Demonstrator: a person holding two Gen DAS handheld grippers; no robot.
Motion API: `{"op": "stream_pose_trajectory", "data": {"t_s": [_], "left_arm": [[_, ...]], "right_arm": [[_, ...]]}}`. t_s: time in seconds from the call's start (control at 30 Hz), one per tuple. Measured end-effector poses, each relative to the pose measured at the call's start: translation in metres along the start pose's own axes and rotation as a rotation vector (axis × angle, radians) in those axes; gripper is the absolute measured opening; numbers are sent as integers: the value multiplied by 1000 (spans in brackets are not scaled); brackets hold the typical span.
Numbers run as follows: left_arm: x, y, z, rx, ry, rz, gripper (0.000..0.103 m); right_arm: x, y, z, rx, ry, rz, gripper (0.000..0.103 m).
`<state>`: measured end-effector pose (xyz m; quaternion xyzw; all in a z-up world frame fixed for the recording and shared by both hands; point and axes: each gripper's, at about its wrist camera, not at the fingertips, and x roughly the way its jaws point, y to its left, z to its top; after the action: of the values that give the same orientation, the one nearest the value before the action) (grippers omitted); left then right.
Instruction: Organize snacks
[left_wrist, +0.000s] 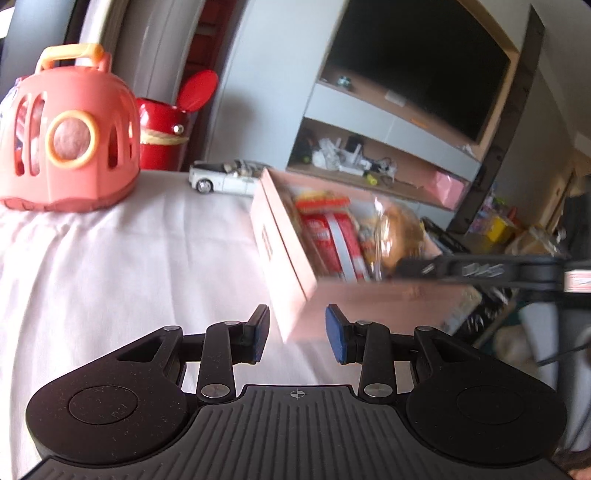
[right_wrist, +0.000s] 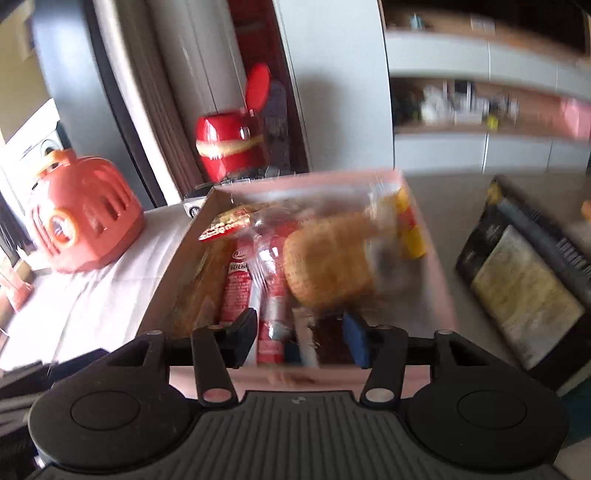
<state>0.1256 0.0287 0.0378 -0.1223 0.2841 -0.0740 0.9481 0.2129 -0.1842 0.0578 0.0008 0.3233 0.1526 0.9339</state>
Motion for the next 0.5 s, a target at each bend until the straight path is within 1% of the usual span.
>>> {"op": "stream_pose_trajectory", "data": {"t_s": [0.07, 0.1, 0.13, 0.2, 0.27, 0.33, 0.43, 0.5], "left_arm": [[-7, -8, -13, 40, 7, 6, 38], [-11, -12, -21, 55, 8, 16, 38], [-14, -17, -28, 73, 13, 36, 38], [-20, -26, -43, 117, 24, 83, 38], [-24, -30, -56, 155, 33, 121, 38], [-22, -28, -65, 147, 65, 136, 38], [-22, -28, -68, 146, 49, 141, 39], [-19, -31, -70, 153, 37, 154, 39]], "right_arm": [[-29, 3, -14, -35, -61, -20, 73], [-40, 5, -21, -45, -82, -19, 83], [-52, 6, -31, -51, -101, -17, 88], [-64, 8, -47, -56, -109, -26, 89], [-65, 13, -70, -57, -71, -46, 89], [-59, 14, -90, -48, -14, -52, 89], [-46, 13, -107, -21, 61, -65, 90], [-49, 20, -108, -47, 39, -95, 90]]}}
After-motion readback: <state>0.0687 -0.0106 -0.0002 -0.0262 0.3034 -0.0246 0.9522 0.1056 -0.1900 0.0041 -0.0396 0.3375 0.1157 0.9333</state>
